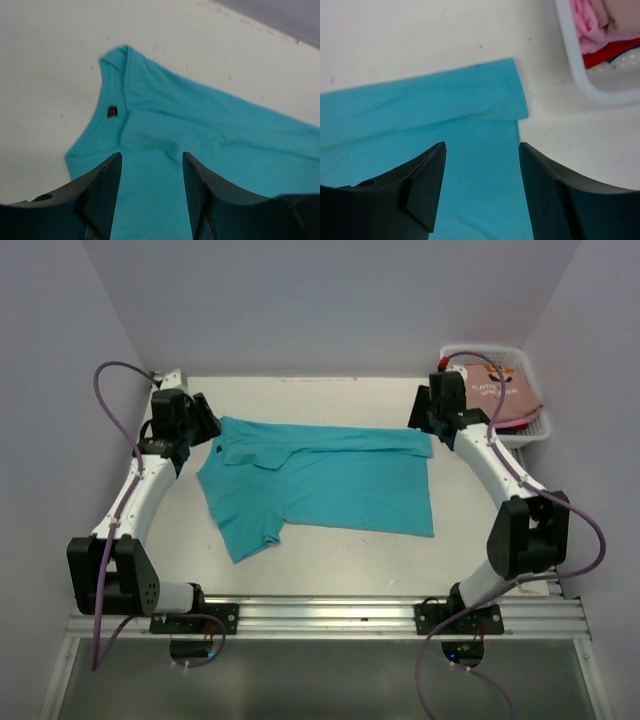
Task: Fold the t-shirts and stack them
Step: Fold the tshirt
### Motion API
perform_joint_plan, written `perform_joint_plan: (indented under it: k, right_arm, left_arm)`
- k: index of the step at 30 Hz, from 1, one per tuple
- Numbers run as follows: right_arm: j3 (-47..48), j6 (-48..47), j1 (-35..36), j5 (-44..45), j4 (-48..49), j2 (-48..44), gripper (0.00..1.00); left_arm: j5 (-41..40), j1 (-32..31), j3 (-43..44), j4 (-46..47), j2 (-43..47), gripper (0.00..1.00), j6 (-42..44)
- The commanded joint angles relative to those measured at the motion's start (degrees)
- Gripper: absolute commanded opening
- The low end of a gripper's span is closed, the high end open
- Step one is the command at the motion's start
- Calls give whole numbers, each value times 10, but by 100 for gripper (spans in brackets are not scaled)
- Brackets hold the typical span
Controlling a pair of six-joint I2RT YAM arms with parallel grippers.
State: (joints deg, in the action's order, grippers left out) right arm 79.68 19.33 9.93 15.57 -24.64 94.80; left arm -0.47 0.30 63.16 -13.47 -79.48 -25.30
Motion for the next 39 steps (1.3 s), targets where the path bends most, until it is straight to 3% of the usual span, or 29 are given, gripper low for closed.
perform_joint_plan:
  k: [1,6,12,16,26,39]
  right_arm:
    - [-75,-2,39,1,-51,-68,65]
    - [-188,34,66,-1,-73,-162,67]
    - [-239,56,70,-35,-111,-243,68]
    - [-255,54,73,-49,-115,-275,68]
    - [-262,42,74,-38,-131,-306,68]
    - [-265,37,74,-35,-132,-309,69]
  left_arm:
    - [46,-45,-46,-192,44,56,32]
    - [79,-108,-119,-258,137,61,5]
    - [-15,-172,-79,-392,155,64,23]
    - [-75,-197,-75,-433,105,63,51]
    - [-60,-339,-105,-430,-20,59,41]
    - [-91,-362,-105,-455,-98,61,-5]
